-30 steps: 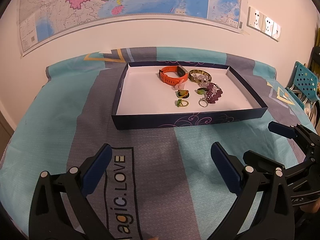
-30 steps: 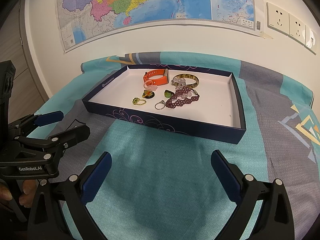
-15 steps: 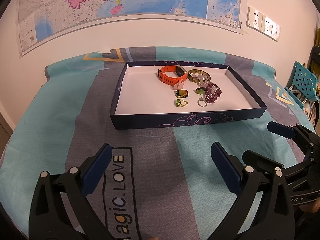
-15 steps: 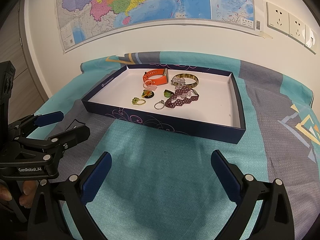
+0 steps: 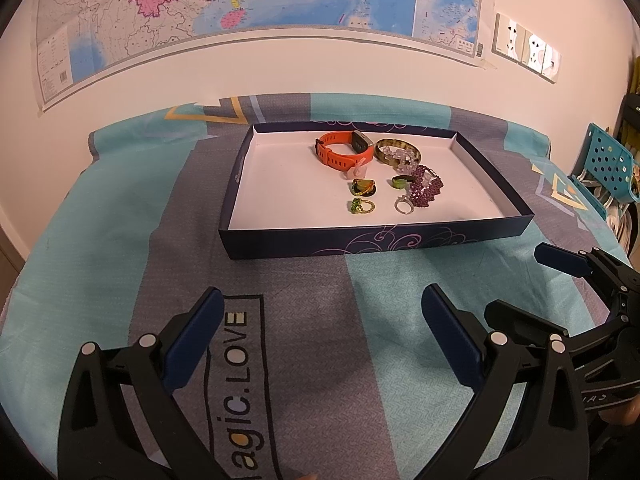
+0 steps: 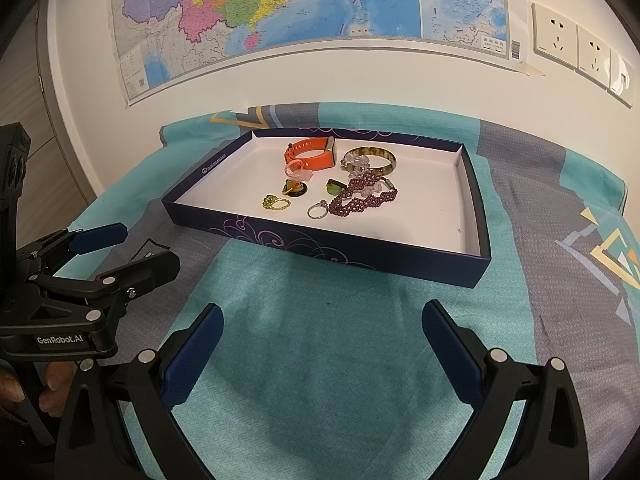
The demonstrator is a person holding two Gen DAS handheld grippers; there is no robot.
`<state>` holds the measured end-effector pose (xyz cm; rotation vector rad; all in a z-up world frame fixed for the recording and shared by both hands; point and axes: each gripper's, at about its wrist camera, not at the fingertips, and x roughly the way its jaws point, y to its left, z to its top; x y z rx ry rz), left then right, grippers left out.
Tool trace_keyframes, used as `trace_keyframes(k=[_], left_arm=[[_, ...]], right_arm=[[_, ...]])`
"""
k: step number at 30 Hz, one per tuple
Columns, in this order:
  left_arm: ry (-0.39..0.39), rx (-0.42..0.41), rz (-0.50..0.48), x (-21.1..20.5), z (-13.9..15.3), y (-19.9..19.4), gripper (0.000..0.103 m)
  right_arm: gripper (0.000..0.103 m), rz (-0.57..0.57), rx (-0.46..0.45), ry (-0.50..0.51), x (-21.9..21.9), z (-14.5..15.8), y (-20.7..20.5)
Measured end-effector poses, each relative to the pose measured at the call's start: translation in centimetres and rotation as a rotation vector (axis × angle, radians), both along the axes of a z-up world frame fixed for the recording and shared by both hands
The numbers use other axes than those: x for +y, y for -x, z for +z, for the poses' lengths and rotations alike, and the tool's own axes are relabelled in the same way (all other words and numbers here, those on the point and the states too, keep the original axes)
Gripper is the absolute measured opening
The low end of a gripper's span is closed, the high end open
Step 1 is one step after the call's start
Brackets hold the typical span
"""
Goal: Organize jewelry
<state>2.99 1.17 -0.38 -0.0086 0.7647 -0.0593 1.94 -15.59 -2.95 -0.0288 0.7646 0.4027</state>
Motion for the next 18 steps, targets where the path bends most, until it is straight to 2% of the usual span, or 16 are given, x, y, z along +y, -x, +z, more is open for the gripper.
trace_keyframes(k=[18], left_arm=[[0.001, 0.002, -0.001, 0.07, -0.1, -0.18, 0.097]], right_arm=[[0.096, -0.001, 0.006, -0.003, -0.17, -0.03, -0.43]])
